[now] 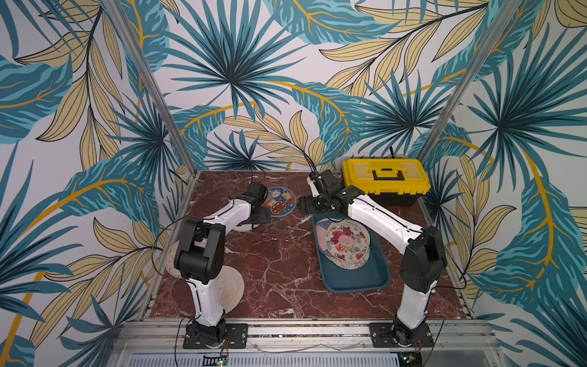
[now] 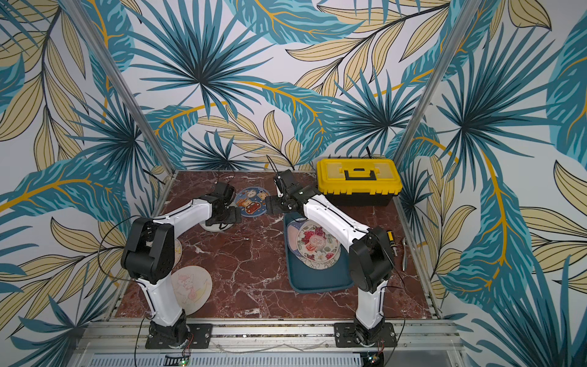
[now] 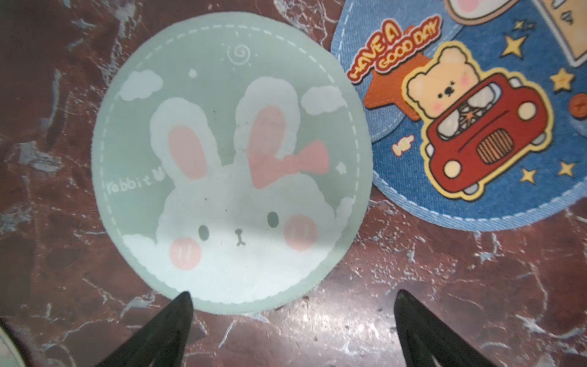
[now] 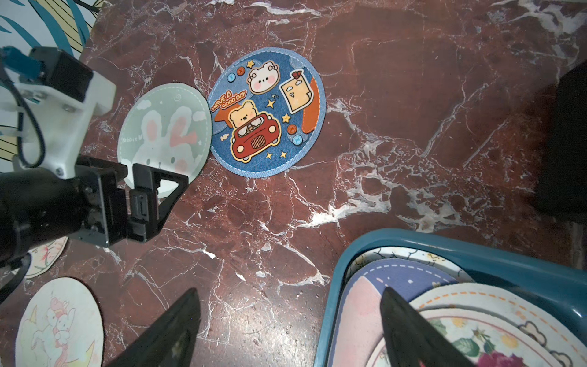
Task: Put the coasters into the storage box
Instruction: Pick up the coaster from the center of the board.
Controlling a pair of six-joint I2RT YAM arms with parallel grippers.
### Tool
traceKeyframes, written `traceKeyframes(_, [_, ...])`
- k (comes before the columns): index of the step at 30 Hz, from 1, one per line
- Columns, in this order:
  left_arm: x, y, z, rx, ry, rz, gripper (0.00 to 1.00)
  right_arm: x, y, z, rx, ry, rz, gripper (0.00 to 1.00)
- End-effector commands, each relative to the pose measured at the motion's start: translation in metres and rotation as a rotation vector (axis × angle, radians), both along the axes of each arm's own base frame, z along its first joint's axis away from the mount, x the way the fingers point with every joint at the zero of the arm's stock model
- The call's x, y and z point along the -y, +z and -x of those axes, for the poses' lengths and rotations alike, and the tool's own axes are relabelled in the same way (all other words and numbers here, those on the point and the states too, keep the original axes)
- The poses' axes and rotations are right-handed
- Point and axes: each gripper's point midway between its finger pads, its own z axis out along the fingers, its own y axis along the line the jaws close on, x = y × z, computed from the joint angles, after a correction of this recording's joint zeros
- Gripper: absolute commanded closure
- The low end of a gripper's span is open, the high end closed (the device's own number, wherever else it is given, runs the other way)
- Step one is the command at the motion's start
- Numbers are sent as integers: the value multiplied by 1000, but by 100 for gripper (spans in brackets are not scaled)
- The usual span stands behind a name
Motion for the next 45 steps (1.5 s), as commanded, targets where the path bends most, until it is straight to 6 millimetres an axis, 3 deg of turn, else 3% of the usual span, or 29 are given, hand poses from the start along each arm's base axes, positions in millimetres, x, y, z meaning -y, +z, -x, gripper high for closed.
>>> traceKeyframes(1, [-5, 9, -14, 8, 10, -14, 3, 8, -14, 3, -16, -4, 48, 12])
traceKeyframes(12, [-4, -6, -24, -27, -9, -33, 4, 9, -21, 1, -22, -4, 62, 11])
traceKeyframes(29, [-6, -28, -23, -101, -5, -52, 6, 9, -27, 1, -34, -4, 69, 11])
traceKeyframes(45, [-9, -46, -12, -157, -8, -26, 31, 9, -31, 5, -50, -4, 67, 11])
